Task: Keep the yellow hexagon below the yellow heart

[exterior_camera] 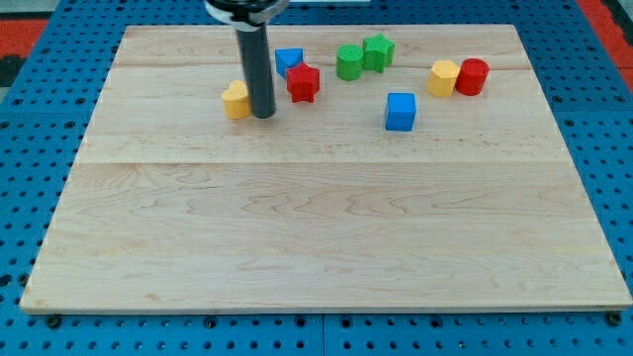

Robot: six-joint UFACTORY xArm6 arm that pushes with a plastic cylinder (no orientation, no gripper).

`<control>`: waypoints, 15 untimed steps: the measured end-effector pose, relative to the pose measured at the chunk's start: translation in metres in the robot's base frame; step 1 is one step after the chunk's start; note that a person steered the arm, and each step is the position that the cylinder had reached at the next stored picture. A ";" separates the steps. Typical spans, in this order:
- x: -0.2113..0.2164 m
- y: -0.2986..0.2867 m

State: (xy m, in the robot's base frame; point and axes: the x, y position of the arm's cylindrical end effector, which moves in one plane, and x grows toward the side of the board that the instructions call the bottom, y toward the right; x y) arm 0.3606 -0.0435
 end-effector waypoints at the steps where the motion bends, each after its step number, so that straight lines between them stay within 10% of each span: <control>1: -0.023 -0.006; 2: -0.029 -0.069; 4: 0.006 0.033; 6: -0.060 0.181; 10: -0.100 0.241; 15: 0.088 0.238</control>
State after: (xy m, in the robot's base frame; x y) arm 0.4482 0.1942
